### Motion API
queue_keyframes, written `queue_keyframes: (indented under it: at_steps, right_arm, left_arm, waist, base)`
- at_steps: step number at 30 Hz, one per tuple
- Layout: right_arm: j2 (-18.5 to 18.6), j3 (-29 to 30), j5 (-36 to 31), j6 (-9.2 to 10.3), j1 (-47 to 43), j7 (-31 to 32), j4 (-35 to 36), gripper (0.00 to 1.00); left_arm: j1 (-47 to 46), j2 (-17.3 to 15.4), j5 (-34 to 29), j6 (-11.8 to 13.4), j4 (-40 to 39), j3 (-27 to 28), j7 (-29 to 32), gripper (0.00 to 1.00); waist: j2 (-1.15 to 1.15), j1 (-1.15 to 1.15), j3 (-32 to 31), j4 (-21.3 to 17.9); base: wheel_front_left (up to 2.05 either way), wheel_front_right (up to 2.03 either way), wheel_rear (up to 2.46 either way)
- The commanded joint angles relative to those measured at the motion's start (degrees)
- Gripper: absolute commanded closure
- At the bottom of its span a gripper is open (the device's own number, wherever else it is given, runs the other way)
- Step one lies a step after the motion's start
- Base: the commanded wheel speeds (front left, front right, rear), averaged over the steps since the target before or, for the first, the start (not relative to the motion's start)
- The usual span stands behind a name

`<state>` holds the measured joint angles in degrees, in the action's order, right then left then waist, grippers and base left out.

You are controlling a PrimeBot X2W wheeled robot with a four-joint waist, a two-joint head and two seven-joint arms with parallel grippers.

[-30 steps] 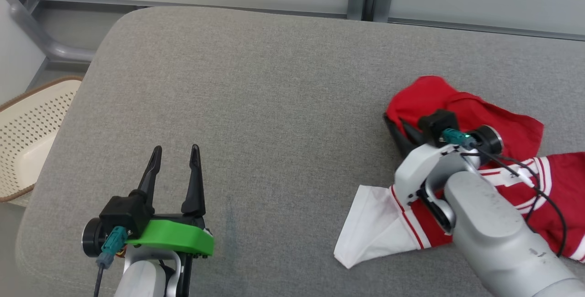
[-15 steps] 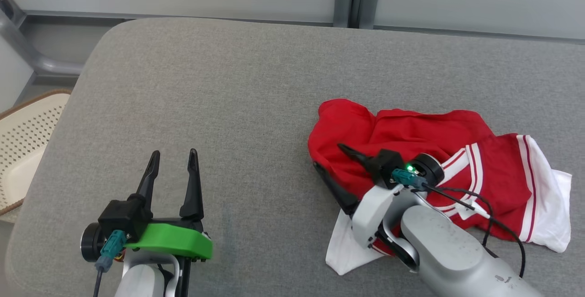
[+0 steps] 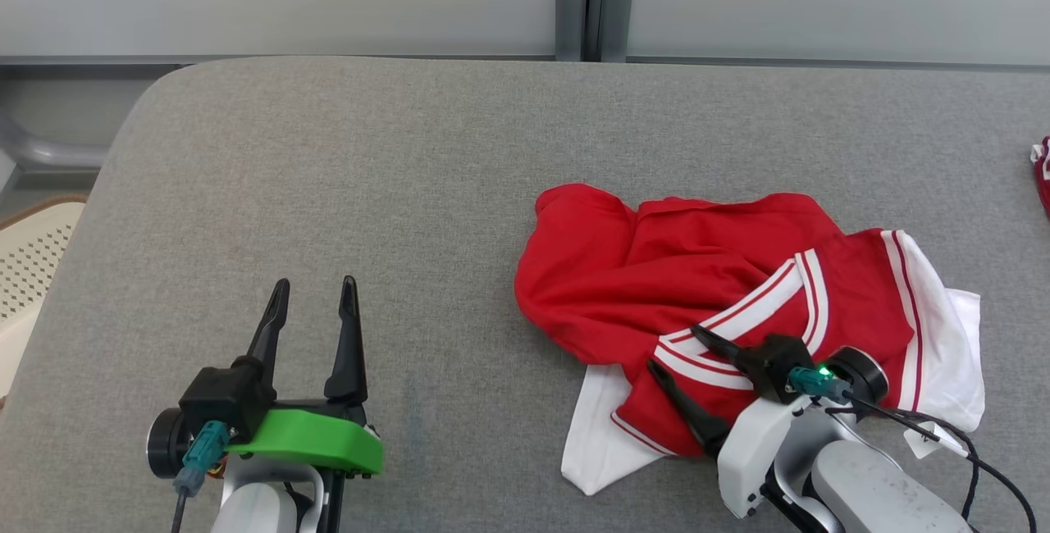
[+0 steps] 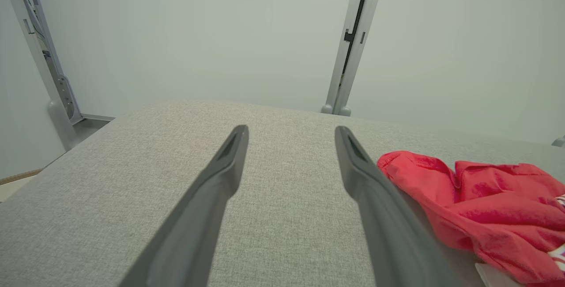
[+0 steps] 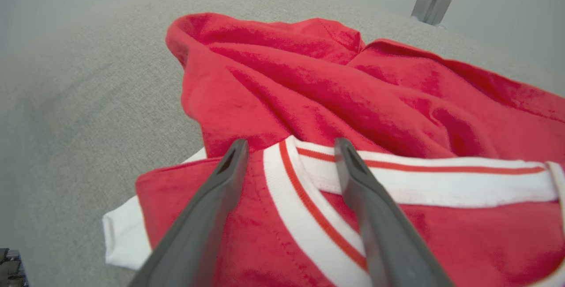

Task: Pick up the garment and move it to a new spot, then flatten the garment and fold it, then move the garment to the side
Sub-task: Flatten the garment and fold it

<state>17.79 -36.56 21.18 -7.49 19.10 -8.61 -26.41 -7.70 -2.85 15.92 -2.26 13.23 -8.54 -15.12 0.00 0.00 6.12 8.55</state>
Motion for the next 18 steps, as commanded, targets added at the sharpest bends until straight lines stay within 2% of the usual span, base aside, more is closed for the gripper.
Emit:
queue_keyframes:
  at_steps: [1,2,3,4,5,6,11,18]
  right_arm:
    - [0.52,0.59,0.31,-0.01,-1.12,1.27,0.83,0.0]
    - [0.52,0.63,0.46,-0.01,-1.83,2.63,1.4,0.0]
    - [0.47,0.7,0.65,-0.01,-2.25,3.62,1.79,0.1]
    - [0.48,0.85,1.1,-0.01,-2.53,4.59,2.55,0.6]
    - [0.43,0.92,1.3,-0.01,-2.67,5.12,3.2,0.89]
    - [0.47,1.06,1.51,-0.01,-3.08,5.75,3.94,1.0]
    - [1.53,4.08,0.61,-0.01,-4.09,6.58,6.47,1.0]
    - [3.06,15.43,-1.21,-0.01,-8.91,3.88,11.84,1.0]
  left_arm:
    - [-0.31,-0.1,-0.22,0.18,-0.16,-0.02,-0.01,0.0]
    - [-0.42,-0.1,-0.2,0.1,-0.15,-0.12,-0.01,0.0]
    - [-0.54,-0.1,-0.18,0.04,-0.12,-0.14,-0.01,0.0]
    - [-0.69,-0.1,-0.14,-0.01,-0.11,-0.19,-0.01,0.0]
    - [-0.77,-0.1,-0.1,0.05,-0.09,-0.19,-0.01,0.0]
    - [-0.82,-0.1,-0.09,0.13,-0.08,-0.16,-0.01,0.0]
    - [-0.99,-0.1,-0.16,0.33,0.1,0.19,-0.02,0.0]
    - [0.15,-0.1,-0.54,0.32,0.08,0.93,-0.01,0.0]
  waist:
    - [0.0,0.0,0.3,0.08]
    - [0.0,0.0,0.53,0.22]
    - [0.0,0.0,0.65,0.33]
    - [0.0,0.0,0.85,0.52]
    - [0.0,0.0,0.95,0.61]
    - [0.0,0.0,1.05,0.72]
    - [0.0,0.0,1.06,0.75]
    - [0.0,0.0,0.0,-0.58]
  base:
    - [0.0,0.0,0.0]
    - [0.0,0.0,0.0]
    - [0.0,0.0,0.0]
    - [0.0,0.0,0.0]
    - [0.0,0.0,0.0]
    - [0.0,0.0,0.0]
    - [0.0,0.0,0.0]
    - [0.0,0.0,0.0]
